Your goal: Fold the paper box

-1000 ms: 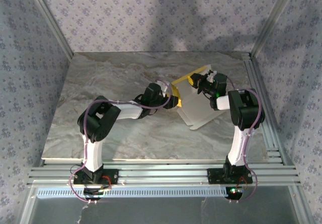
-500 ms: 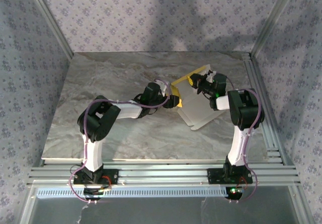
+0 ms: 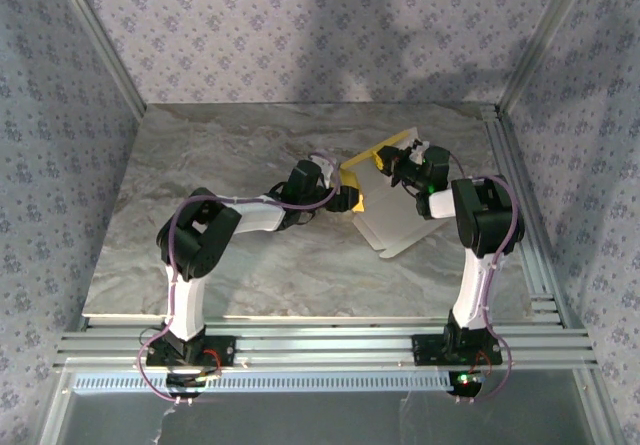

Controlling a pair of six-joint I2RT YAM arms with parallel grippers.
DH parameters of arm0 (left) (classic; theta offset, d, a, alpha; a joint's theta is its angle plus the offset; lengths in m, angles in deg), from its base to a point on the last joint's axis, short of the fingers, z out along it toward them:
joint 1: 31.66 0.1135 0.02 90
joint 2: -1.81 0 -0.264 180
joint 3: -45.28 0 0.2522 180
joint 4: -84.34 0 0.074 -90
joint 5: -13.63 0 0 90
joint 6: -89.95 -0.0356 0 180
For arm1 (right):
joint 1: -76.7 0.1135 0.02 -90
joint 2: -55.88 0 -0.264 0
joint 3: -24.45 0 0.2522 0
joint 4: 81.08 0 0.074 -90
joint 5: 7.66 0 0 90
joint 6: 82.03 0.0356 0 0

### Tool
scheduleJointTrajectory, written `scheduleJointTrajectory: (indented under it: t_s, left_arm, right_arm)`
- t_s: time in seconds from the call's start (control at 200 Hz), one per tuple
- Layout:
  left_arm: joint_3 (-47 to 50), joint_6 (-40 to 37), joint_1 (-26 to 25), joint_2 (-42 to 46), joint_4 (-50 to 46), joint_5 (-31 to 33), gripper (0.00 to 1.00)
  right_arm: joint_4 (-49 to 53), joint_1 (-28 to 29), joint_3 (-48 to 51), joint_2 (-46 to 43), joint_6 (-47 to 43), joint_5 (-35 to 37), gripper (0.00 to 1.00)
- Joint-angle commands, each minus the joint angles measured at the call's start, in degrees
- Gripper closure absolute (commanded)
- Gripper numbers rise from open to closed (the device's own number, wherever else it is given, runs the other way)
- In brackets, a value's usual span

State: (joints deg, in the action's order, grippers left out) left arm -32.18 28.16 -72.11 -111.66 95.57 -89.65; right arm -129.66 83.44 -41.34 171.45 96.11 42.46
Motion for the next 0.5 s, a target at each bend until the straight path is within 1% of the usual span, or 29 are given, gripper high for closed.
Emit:
scheduleJointTrajectory:
  t_s: [0.0, 0.17, 0.25, 0.495]
  left_arm:
    - [-1.25, 1.1, 0.18, 1.84, -0.37, -0.17, 0.2]
    - [-1.25, 2.56, 0.1, 2.45, -1.68, 0.01, 0.21]
    - [-0.53, 3.26, -0.08, 3.07, -0.41, 0.18, 0.21]
    - [-0.38, 3.77, -0.07, 2.99, 2.0, -2.07, 0.2]
  right_arm:
    - [1.12, 0.48, -0.7, 1.46, 0.98, -0.83, 1.0]
    - [1.57, 0.29, -0.93, 1.58, 1.15, -0.73, 1.0]
    - [1.71, 0.37, -1.14, 1.59, 1.14, -0.72, 1.0]
    - [2.14, 0.37, -1.45, 1.41, 1.16, -0.85, 1.0]
